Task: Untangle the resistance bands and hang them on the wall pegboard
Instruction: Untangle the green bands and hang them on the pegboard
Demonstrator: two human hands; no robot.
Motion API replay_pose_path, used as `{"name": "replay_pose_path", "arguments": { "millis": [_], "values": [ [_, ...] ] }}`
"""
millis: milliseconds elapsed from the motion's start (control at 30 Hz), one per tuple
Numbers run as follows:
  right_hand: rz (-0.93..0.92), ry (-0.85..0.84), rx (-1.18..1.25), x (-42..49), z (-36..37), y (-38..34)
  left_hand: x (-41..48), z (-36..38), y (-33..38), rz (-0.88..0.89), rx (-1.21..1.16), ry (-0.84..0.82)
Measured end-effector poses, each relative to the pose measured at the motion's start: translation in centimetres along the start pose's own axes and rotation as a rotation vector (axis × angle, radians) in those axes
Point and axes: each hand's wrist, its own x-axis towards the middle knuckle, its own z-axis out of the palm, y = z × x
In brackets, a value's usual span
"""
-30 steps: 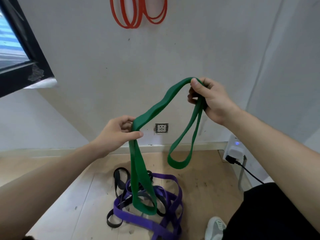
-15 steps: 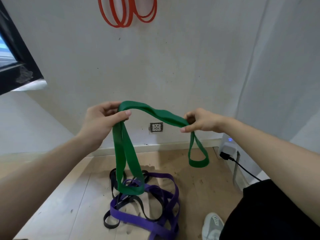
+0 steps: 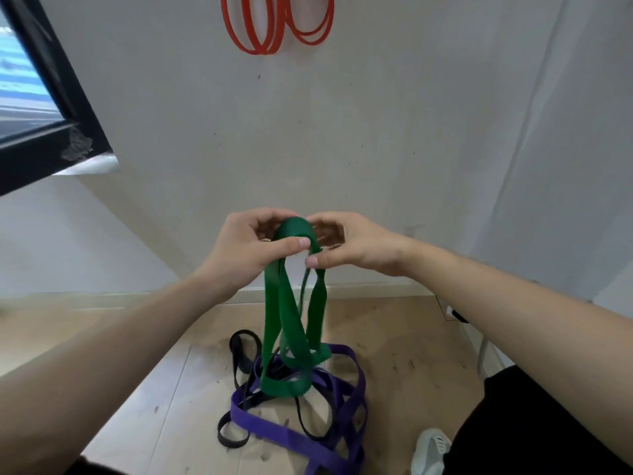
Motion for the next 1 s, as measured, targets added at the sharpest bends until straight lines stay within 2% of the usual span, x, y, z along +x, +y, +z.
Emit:
{"name": "replay_pose_path", "arguments": {
  "millis": [67,200,333,467,567,700,833,1000],
  "values": [
    [-0.044,0.057,0.042,0.1,0.9,-0.8,-0.2,-0.4,0.0,0.009,-0.024,-0.007],
    [-0.075,0.097,-0.033,0.0,1.0,-2.1,-0.5,-1.3,0.0,0.035,0.017,-0.056],
    [-0.126,0.119,-0.049,-0.5,0.6,-3.1,-0.9,-1.2,-0.5,-0.023,-0.009,-0.172],
    [-0.233,0.221,0.022,-0.8,0.2,-4.1,-1.4,-0.5,-1.9,-0.08,0.101,-0.27],
    [-0.289,0.28,0.125,-1.0,-0.9,-4.4,-1.3,-0.3,-2.2,-0.111,0.058,-0.243],
    [-0.249,0.365,0.28,-1.4,-2.2,-4.0,-1.2,-0.4,-1.9,-0.107,0.005,-0.238],
    [-0.187,0.38,0.296,-1.5,-3.4,-2.8,-1.2,-0.1,-1.7,-0.105,0.006,-0.204],
    [-0.042,0.296,0.226,-2.6,-5.9,-0.7,-0.9,-1.0,-1.3,-0.044,0.003,-0.038]
  ]
}}
